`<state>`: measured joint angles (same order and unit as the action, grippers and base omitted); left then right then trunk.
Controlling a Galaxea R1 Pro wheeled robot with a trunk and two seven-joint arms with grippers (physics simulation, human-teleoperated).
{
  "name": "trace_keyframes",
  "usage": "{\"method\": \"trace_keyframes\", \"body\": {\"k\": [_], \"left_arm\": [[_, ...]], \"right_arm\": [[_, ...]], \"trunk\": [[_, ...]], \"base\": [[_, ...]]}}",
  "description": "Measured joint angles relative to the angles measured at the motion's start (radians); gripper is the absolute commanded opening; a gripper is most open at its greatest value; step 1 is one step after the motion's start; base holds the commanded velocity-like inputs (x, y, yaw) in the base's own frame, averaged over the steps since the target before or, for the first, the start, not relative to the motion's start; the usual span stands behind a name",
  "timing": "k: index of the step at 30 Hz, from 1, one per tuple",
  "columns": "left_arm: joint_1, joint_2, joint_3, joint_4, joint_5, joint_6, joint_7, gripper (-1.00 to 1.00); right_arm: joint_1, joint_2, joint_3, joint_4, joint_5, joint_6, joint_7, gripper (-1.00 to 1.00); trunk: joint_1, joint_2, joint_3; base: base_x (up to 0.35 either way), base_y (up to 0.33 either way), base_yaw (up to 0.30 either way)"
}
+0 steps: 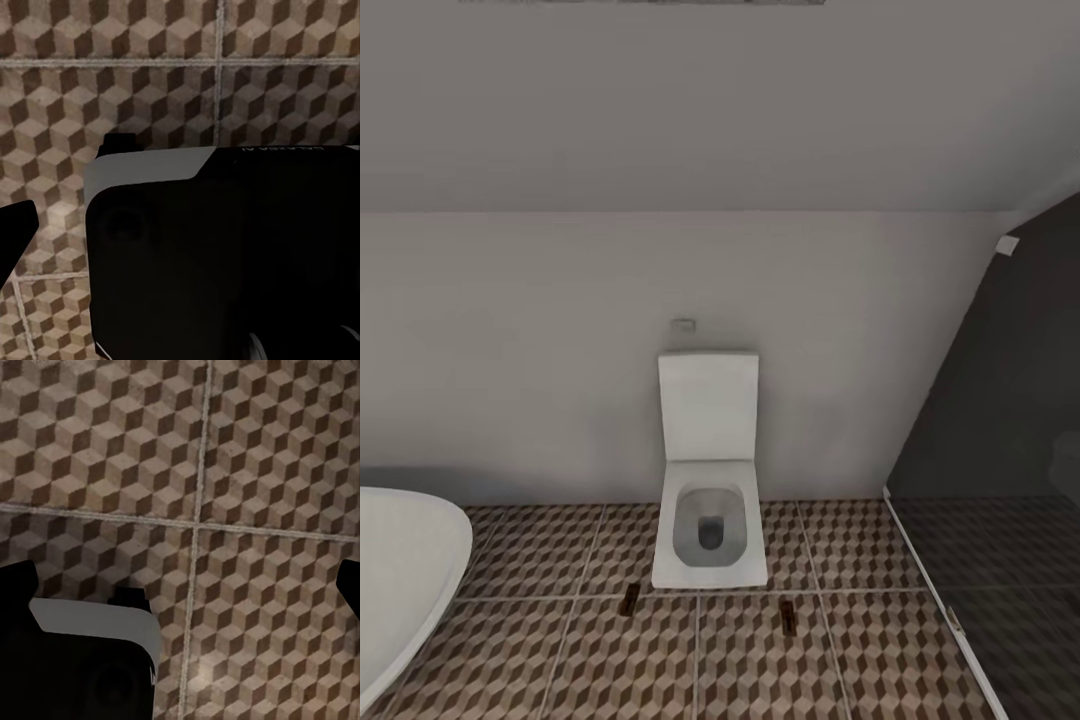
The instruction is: Take the four mousetraps from the cabinet in the bathroom and place them on the bathroom floor. Make sure all four end up on the same floor surface, and ensure that at least two of them are either under or directly next to the same bathroom sink.
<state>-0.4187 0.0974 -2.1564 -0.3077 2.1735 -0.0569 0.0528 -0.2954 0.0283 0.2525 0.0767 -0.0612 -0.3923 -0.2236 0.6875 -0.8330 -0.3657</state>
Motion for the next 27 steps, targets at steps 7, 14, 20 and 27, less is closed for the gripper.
{"method": "trace_keyframes", "body": {"k": [7,14,20,27], "left_arm": [[0.0,0.0,0.0,0.0,0.0,0.0,0.0,1.0],[0.0,0.0,0.0,-0.001,0.0,0.0,0.0,1.0],[0.0,0.0,0.001,-0.001,0.001,0.0,-0.001,1.0],[0.0,-0.001,0.0,-0.009,0.002,0.0,-0.005,1.0]], "right_arm": [[0.0,0.0,0.0,0.0,0.0,0.0,0.0,1.0],[0.003,0.0,0.0,0.0,0.0,0.0,-0.001,1.0],[0.008,-0.003,0.0,-0.001,0.0,0.0,-0.001,1.0],[0.01,-0.005,0.0,-0.001,0.0,0.0,-0.001,1.0]], "trunk": [[0.0,0.0,0.011],[0.0,0.0,0.022],[0.0,0.0,0.032],[0.0,0.0,0.043]], "base": [[0.0,0.0,0.0],[0.0,0.0,0.0],[0.0,0.0,0.0],[0.0,0.0,0.0]]}}
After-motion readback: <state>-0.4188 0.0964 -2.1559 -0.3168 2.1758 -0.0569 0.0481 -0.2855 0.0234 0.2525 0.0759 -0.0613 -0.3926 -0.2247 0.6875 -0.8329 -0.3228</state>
